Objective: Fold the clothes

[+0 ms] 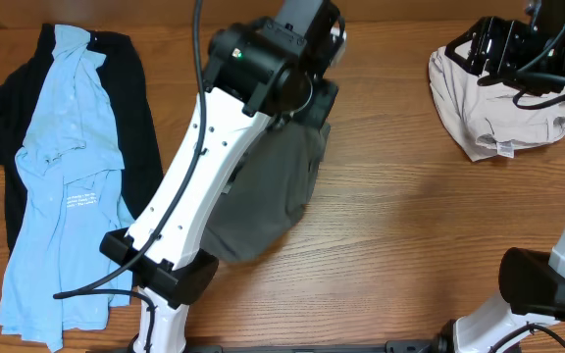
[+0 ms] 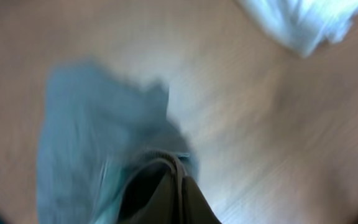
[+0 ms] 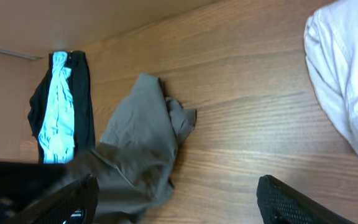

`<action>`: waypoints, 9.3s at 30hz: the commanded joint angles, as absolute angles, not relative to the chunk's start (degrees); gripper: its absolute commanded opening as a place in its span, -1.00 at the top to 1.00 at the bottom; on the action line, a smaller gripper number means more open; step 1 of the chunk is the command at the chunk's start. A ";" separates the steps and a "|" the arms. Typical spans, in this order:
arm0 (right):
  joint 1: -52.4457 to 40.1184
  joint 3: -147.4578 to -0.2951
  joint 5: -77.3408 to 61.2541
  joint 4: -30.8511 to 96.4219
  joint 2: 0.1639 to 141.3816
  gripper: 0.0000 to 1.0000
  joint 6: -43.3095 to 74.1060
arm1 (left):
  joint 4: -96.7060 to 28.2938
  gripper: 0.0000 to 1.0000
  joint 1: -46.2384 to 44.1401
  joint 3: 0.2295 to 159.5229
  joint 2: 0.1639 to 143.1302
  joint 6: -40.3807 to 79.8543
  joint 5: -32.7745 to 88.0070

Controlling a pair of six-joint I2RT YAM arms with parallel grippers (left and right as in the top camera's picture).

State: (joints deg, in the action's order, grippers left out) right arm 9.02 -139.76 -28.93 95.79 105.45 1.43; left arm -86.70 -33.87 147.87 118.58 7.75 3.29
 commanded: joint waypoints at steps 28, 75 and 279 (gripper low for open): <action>-17.61 -136.27 -24.86 96.36 105.25 -0.58 1.96 | -38.59 0.92 -31.90 165.91 113.14 13.28 -33.67; -26.50 -88.95 -15.09 40.71 97.86 0.92 19.09 | -49.63 0.92 -29.10 160.33 108.36 11.94 -37.98; 1.72 -99.31 -12.32 46.44 130.02 0.00 7.75 | -81.82 0.92 -7.94 144.92 128.35 5.34 -2.59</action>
State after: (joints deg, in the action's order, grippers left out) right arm 1.48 -99.68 -11.84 46.44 129.03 7.73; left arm -81.87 -7.88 143.44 129.54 4.49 -1.39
